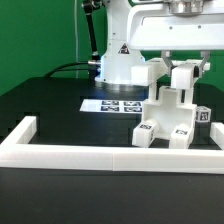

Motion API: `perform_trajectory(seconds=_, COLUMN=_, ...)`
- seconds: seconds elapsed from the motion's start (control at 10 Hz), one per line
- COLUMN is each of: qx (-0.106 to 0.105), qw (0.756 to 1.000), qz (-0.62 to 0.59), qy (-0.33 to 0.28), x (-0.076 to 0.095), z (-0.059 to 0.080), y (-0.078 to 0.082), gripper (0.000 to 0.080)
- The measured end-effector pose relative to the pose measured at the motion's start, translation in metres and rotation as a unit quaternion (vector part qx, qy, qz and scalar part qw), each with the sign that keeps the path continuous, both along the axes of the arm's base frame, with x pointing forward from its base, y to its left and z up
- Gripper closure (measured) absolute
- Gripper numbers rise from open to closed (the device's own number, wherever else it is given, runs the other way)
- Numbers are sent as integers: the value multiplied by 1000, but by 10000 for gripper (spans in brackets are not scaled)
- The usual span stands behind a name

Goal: Assemble chair

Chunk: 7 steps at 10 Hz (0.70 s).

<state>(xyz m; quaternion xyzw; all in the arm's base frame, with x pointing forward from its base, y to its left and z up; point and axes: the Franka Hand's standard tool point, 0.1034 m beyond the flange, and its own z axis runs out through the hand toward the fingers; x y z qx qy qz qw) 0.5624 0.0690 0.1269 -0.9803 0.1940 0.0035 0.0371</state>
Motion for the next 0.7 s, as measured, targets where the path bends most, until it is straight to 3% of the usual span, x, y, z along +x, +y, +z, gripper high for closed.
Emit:
perform_trajectory(seconds=0.3, qx=-1, qw=1000, qz=0, qy=-3, x=0, z=-1, y=0, gripper=509)
perform_trajectory(seconds=0.7, qx=-5, qw=1000, qz=16, qy=-8, x=0, z=0, y=14, gripper=509)
